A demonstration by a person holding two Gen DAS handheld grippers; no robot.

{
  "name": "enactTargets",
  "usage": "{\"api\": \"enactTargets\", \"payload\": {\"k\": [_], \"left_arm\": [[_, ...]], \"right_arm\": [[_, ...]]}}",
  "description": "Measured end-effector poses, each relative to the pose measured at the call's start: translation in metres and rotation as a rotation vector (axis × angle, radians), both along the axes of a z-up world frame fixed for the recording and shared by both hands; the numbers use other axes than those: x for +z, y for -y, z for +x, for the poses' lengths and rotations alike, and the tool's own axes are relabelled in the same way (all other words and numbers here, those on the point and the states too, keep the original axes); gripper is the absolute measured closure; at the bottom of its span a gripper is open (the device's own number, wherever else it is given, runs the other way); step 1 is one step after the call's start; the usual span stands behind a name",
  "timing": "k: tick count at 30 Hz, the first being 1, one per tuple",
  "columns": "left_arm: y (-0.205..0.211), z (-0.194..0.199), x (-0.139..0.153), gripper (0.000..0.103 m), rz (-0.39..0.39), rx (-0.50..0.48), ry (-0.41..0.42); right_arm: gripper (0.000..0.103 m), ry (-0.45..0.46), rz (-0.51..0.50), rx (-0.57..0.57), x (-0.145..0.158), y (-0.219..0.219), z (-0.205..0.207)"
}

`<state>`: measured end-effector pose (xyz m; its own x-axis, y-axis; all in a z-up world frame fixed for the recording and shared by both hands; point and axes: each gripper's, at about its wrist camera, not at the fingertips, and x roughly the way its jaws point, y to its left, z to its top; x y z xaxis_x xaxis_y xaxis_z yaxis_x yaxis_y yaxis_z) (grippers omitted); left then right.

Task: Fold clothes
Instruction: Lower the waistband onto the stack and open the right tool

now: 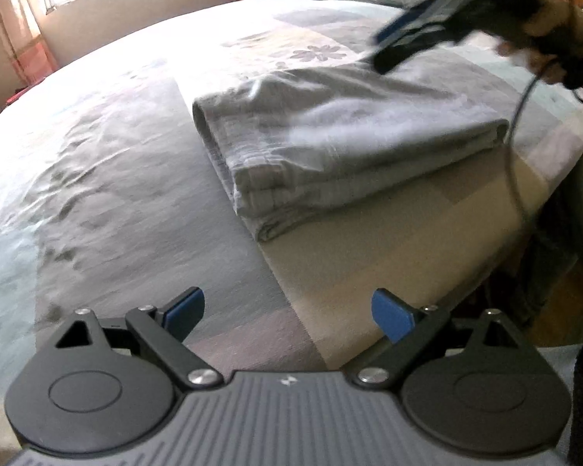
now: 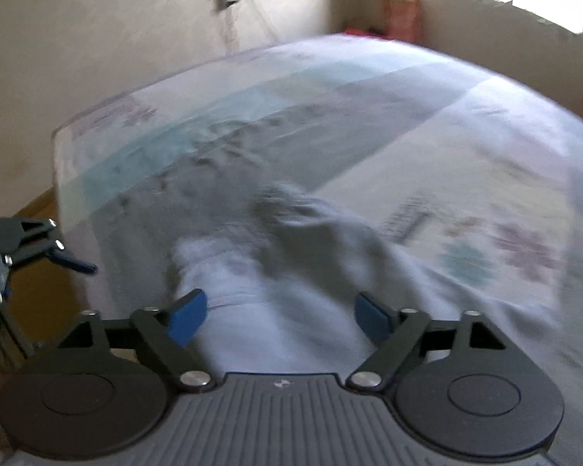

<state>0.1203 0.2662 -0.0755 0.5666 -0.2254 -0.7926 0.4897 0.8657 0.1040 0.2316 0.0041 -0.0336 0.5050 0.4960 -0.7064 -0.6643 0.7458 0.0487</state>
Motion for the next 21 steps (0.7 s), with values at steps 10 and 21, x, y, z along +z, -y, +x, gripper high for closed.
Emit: {"api": "enactTargets", "payload": {"k": [10, 21], "left_arm": [[0.055, 0.026, 0.019, 0.010, -0.004, -0.049, 0.071], [0.155, 0.038, 0.016, 0.010, 0.022, -0.239, 0.083]], "right_arm": [[0.008, 0.149, -0.321, -0.172, -0.047, 0.091, -0.077], [0.006, 0.256, -0.462, -0.203, -0.086, 0.083, -0.106]]}}
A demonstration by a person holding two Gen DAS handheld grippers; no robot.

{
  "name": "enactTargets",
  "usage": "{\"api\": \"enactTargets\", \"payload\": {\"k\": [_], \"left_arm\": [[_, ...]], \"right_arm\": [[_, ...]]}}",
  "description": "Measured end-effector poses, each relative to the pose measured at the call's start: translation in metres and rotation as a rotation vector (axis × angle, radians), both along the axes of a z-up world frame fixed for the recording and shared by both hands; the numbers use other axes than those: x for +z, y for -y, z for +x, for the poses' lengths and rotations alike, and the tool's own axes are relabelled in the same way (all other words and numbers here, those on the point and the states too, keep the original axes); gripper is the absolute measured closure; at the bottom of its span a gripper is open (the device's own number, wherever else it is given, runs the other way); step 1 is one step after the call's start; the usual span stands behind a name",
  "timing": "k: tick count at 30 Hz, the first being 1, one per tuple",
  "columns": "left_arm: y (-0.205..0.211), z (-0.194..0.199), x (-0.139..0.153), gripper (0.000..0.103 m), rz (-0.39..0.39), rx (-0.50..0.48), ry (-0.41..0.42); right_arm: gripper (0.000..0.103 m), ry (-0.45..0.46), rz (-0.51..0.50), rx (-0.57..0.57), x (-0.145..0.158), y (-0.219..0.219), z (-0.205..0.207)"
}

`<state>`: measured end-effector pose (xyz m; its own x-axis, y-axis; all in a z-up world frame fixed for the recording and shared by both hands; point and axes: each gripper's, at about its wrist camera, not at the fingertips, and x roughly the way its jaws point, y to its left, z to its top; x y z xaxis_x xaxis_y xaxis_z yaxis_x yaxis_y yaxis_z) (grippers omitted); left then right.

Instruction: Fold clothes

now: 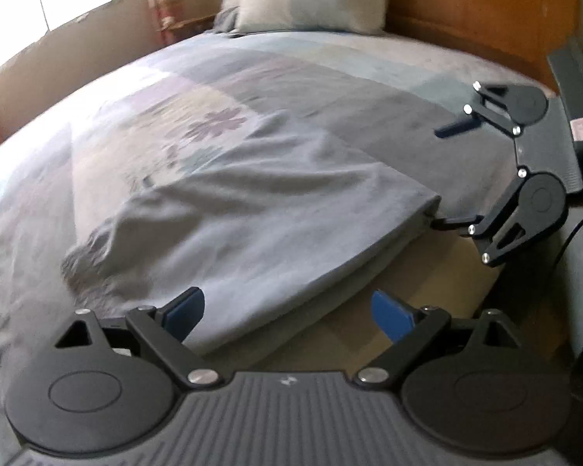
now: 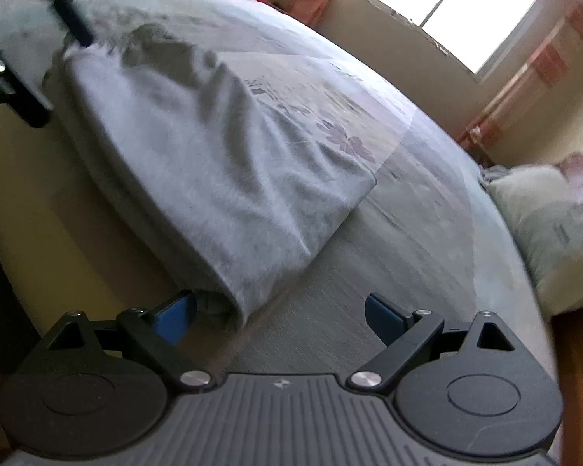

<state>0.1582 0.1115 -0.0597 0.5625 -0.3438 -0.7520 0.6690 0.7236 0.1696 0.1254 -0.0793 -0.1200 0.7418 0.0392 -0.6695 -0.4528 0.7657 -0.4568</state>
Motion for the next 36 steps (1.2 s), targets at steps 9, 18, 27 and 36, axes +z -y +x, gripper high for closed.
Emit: {"api": "enactTargets", "payload": {"k": [9, 18, 27, 36], "left_arm": [[0.060, 0.005, -0.032, 0.010, 0.126, -0.160, 0.078], [0.075, 0.036, -0.021, 0.010, 0.123, -0.145, 0.106], [0.057, 0.069, -0.005, 0.010, -0.015, -0.076, -0.014], [0.042, 0.062, 0.002, 0.010, -0.039, -0.070, -0.013]], "right_arm": [[0.003, -0.067, 0.163, -0.054, 0.005, 0.027, -0.002], [0.002, -0.076, 0.246, -0.084, 0.010, 0.043, -0.003], [0.001, -0.088, 0.275, -0.063, 0.008, 0.039, 0.001], [0.001, -0.064, 0.207, -0.042, -0.004, 0.012, 0.018]]}}
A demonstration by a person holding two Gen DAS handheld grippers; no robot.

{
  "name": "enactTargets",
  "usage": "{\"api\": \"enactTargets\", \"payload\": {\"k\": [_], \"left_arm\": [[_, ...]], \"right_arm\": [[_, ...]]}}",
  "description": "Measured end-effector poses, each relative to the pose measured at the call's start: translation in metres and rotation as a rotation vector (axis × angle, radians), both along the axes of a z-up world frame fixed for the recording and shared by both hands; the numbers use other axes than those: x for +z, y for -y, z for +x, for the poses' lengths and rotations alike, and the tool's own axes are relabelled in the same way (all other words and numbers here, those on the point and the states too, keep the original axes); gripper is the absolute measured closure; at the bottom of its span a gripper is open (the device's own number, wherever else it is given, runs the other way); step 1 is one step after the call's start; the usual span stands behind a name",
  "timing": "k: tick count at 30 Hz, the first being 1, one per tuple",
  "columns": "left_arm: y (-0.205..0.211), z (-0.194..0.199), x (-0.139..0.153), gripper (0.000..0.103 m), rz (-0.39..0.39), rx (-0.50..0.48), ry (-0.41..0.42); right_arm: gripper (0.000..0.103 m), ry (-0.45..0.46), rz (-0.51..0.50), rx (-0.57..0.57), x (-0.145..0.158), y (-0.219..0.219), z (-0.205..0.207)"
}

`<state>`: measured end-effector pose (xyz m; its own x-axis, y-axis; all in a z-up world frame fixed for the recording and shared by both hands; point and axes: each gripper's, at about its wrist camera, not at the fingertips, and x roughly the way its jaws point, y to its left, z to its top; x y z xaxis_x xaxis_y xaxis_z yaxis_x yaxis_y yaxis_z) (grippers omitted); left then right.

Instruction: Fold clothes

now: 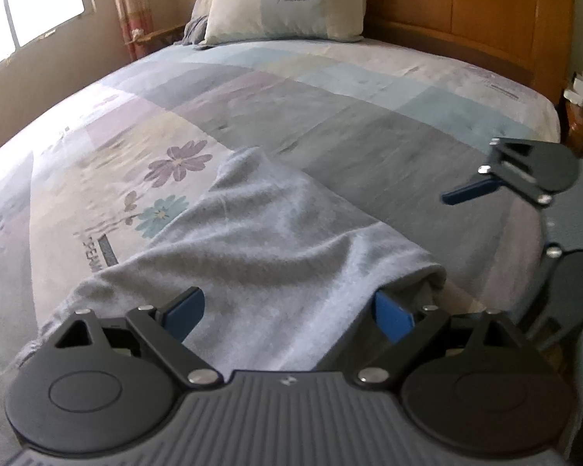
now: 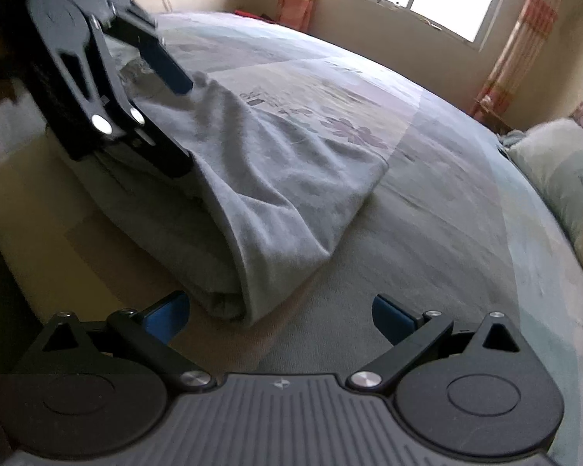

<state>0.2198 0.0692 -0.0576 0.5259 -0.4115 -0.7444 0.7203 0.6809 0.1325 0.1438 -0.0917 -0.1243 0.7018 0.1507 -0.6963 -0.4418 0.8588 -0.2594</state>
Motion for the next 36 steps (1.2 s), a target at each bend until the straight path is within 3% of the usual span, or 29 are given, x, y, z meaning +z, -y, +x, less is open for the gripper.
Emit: {"api": "enactTargets", "payload": {"k": [6, 12, 15, 21, 26, 29, 36], "left_arm": [[-0.014, 0.008, 0.008, 0.010, 0.021, 0.043, 0.021], [-0.030, 0.018, 0.014, 0.010, -0.015, 0.100, 0.009], [-0.030, 0.002, 0.014, 0.010, -0.018, 0.053, 0.020], [-0.005, -0.044, -0.020, 0.009, 0.161, -0.110, 0.127], [0.020, -0.053, -0.047, 0.010, 0.267, -0.153, 0.272], [0.025, -0.046, -0.042, 0.009, 0.255, -0.132, 0.329], [0.008, -0.026, -0.015, 0.009, 0.135, -0.055, 0.311]], "right_arm": [[0.001, -0.012, 0.001, -0.013, -0.002, -0.008, 0.011], [0.001, 0.014, -0.015, 0.000, 0.006, -0.011, 0.006], [0.000, 0.028, -0.010, -0.004, 0.009, -0.011, 0.007], [0.000, 0.074, 0.014, -0.028, 0.015, -0.008, 0.010], [0.000, 0.074, 0.020, -0.037, 0.018, -0.007, 0.009], [0.000, 0.071, 0.010, -0.030, 0.017, -0.005, 0.001], [0.000, 0.083, -0.001, 0.005, 0.007, -0.013, -0.002]]}}
